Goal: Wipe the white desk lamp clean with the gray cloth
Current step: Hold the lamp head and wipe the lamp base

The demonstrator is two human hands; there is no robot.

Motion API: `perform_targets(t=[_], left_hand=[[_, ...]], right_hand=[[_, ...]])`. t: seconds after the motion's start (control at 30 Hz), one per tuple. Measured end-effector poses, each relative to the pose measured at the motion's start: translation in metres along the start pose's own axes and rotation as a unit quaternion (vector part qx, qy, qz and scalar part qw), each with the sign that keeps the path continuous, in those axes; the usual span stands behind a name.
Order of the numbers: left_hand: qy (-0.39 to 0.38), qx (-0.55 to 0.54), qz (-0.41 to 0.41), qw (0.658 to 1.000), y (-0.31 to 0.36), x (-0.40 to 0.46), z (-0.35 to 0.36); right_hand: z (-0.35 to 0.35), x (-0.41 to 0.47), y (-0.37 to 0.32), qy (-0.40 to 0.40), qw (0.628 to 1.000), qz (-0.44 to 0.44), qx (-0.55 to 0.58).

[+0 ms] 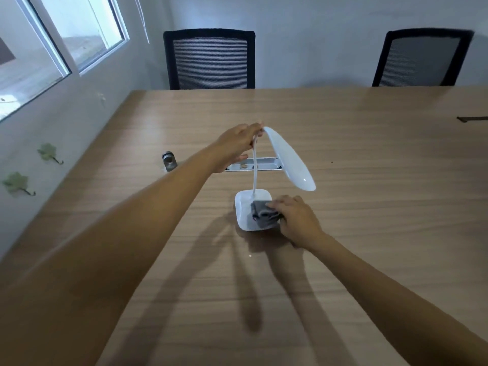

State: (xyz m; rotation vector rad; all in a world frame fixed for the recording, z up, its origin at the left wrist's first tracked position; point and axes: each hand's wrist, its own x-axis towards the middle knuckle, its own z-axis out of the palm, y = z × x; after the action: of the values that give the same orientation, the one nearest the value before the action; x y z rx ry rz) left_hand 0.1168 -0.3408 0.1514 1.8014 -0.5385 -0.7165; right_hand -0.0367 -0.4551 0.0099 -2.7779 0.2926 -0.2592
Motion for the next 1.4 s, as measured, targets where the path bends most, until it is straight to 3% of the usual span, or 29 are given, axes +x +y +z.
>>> perform_targets(t=[0.07,0.17,0.37,0.47,0.57,0.63,0.8,0.9,1.03,1.13,1.3,1.4], left_hand=[[0.001,-0.002,-0.001,1.0,0.0,-0.001,0.0],[0.007,-0.003,-0.003,1.0,0.001,-0.002,0.001],[0.006,0.007,-0.001,1.0,0.003,-0.002,0.0],[0.009,0.002,-0.002,1.0,0.004,-0.001,0.0],[0.012,0.001,-0.004,1.0,0.005,-0.001,0.002],[0.016,0.002,-0.007,1.0,0.005,-0.001,0.003],[0.012,-0.001,-0.012,1.0,0.008,-0.002,0.004],[0.008,-0.003,-0.011,1.0,0.009,-0.001,0.005],[0.016,-0.003,-0.011,1.0,0.007,-0.001,0.007],[0.018,0.001,-0.011,1.0,0.006,-0.001,0.006],[0.023,0.005,-0.011,1.0,0.007,-0.002,0.005],[0.016,0.003,-0.01,1.0,0.008,-0.002,0.005]], right_hand=[[0.002,0.018,0.003,0.016,0.998,0.052,-0.003],[0.011,0.024,0.0,-0.023,0.997,0.069,0.007],[0.009,-0.025,-0.013,-0.088,0.996,-0.007,-0.026],[-0.005,-0.008,-0.004,-0.022,1.0,0.011,-0.003],[-0.006,0.03,0.009,0.041,0.993,0.107,0.019],[0.0,0.044,0.012,0.012,0.99,0.136,0.027],[-0.005,0.019,0.002,-0.143,0.989,0.039,-0.02],[-0.024,0.005,0.005,-0.168,0.985,0.028,-0.033],[-0.038,0.028,0.001,-0.051,0.984,0.155,0.067],[-0.027,0.049,-0.005,-0.081,0.964,0.223,0.121],[-0.019,0.02,-0.01,-0.185,0.978,0.098,0.018],[-0.031,0.002,-0.023,-0.198,0.978,0.035,-0.056]])
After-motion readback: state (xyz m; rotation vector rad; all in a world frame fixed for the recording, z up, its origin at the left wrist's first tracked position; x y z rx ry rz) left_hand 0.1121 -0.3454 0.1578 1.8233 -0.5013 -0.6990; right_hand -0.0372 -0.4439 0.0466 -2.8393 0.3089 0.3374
